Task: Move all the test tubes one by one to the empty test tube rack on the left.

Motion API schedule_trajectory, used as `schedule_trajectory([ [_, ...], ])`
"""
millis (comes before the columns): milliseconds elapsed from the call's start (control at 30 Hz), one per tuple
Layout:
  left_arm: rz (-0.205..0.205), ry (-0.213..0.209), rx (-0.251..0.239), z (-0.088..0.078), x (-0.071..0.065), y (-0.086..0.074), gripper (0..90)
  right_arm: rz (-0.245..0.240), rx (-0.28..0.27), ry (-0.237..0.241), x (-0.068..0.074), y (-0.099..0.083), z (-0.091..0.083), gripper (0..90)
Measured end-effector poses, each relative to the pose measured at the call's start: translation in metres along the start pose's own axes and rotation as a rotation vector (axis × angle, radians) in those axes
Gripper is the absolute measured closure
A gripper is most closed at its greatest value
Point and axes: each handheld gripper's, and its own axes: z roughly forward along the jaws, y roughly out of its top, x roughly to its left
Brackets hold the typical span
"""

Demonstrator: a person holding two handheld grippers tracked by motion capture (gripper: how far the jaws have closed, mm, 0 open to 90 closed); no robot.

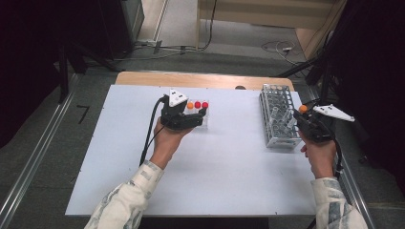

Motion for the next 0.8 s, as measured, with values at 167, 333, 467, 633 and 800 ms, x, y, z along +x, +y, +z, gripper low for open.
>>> schedule_trajectory([
  [167,-0.002,-0.002,-0.002,0.001,-0.001,0.000,26.8,-0.025,-0.017,0.058,0.017,0.000,-0.006,70.6],
  [333,-0.001,-0.008,-0.001,0.001,-0.004,0.000,26.8,-0.051,-0.021,0.119,0.038,0.002,-0.008,70.6],
  [467,-0.001,-0.019,-0.003,-0.001,-0.006,0.000,26.8,-0.071,-0.019,0.158,0.056,0.002,-0.005,70.6],
  [633,-0.002,-0.031,-0.005,-0.002,-0.010,0.000,26.8,-0.097,-0.012,0.202,0.077,0.002,0.000,70.6],
  [800,0.001,-0.044,-0.004,-0.001,-0.014,0.000,26.7,-0.120,-0.005,0.247,0.100,-0.001,0.006,70.6],
])
